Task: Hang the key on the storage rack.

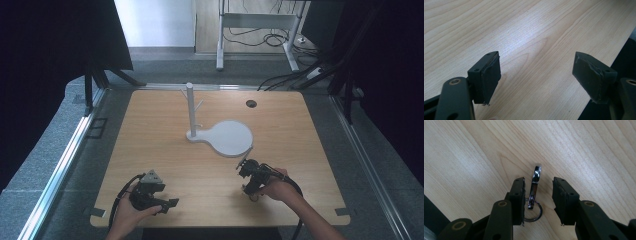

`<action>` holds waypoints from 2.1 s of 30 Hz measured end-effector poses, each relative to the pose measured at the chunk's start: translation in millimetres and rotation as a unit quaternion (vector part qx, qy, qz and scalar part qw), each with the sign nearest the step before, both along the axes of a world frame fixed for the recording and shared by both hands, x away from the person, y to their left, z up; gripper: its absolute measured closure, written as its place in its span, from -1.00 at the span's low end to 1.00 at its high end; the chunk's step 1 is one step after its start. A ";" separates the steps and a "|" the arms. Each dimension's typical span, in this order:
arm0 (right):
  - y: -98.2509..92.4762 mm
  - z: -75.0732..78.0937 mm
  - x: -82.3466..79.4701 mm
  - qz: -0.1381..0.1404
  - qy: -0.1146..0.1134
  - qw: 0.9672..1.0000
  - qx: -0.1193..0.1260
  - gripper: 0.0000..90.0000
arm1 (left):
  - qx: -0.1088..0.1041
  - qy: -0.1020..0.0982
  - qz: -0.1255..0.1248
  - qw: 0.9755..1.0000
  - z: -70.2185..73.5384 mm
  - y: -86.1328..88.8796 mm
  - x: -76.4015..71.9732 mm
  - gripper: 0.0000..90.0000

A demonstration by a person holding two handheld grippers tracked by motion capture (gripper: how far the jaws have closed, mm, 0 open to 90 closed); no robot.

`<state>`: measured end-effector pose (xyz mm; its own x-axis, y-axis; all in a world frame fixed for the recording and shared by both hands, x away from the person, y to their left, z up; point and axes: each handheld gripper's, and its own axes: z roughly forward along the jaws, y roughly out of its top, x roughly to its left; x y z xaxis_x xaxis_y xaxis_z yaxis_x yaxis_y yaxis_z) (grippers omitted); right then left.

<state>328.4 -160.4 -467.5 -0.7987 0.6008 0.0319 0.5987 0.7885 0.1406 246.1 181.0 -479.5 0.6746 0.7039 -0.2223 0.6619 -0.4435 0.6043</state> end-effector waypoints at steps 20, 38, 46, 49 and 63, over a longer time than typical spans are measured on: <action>1.8 -8.5 -3.7 0.017 0.000 1.000 -0.018 0.74 | 0.001 0.000 0.000 1.000 -0.1 -0.4 0.0 -0.49; -1.6 -3.7 -3.0 0.020 -0.018 0.999 -0.023 0.88 | 0.002 0.001 -0.001 1.000 -0.8 -0.8 0.4 -0.49; -7.3 12.7 0.9 0.014 -0.032 0.999 -0.002 0.88 | 0.003 0.002 -0.002 1.000 -1.3 -2.6 0.2 -0.49; -9.4 18.2 2.8 0.008 -0.037 0.999 0.005 0.88 | 0.003 0.002 -0.001 1.000 -1.4 -1.8 0.5 -0.49; -15.8 39.7 18.9 -0.006 -0.059 0.998 0.020 0.88 | 0.003 0.003 -0.001 1.000 -1.9 -2.1 0.7 -0.48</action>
